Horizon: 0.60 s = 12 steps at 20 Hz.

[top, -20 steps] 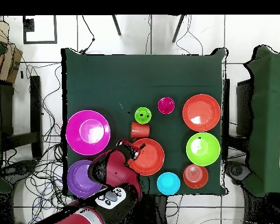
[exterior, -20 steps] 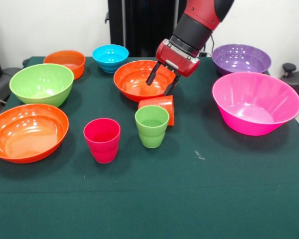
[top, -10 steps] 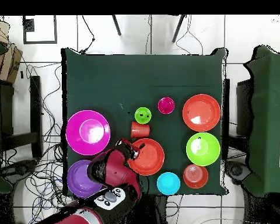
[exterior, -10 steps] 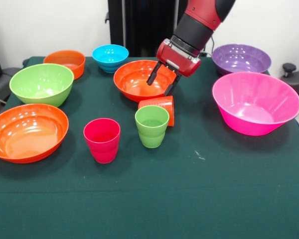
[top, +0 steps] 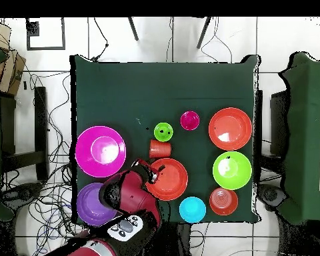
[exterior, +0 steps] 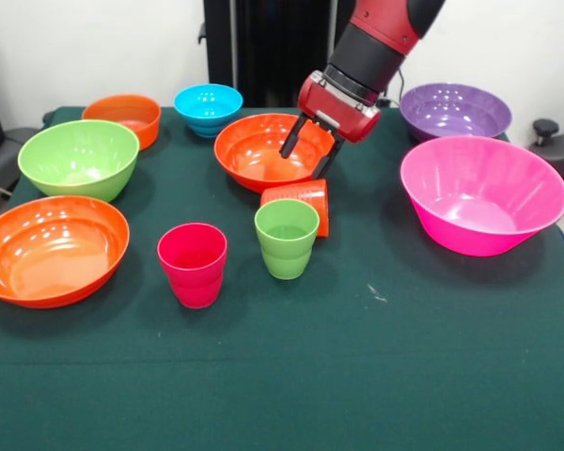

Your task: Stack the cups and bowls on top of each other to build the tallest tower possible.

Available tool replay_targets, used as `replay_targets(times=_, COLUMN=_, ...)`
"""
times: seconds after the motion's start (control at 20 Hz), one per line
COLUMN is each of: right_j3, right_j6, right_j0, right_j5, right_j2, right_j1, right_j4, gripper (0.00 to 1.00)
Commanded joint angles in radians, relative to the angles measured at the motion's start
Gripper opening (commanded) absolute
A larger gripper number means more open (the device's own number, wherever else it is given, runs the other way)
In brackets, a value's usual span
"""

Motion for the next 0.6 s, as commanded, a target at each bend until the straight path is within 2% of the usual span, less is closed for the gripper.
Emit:
replay_targets(times=0.05, right_j3=-0.092, right_j6=0.17, right_j0=0.015, right_j5=0.15, right_j2=0.118, right_j1=-0.024, right_j4=0.043, gripper=1.0)
replay_targets(times=0.6, right_j3=-0.106, right_j6=0.181, right_j0=0.013, right_j5=0.16, right_j2=0.124, right_j1=-0.024, right_j4=0.054, gripper=1.0)
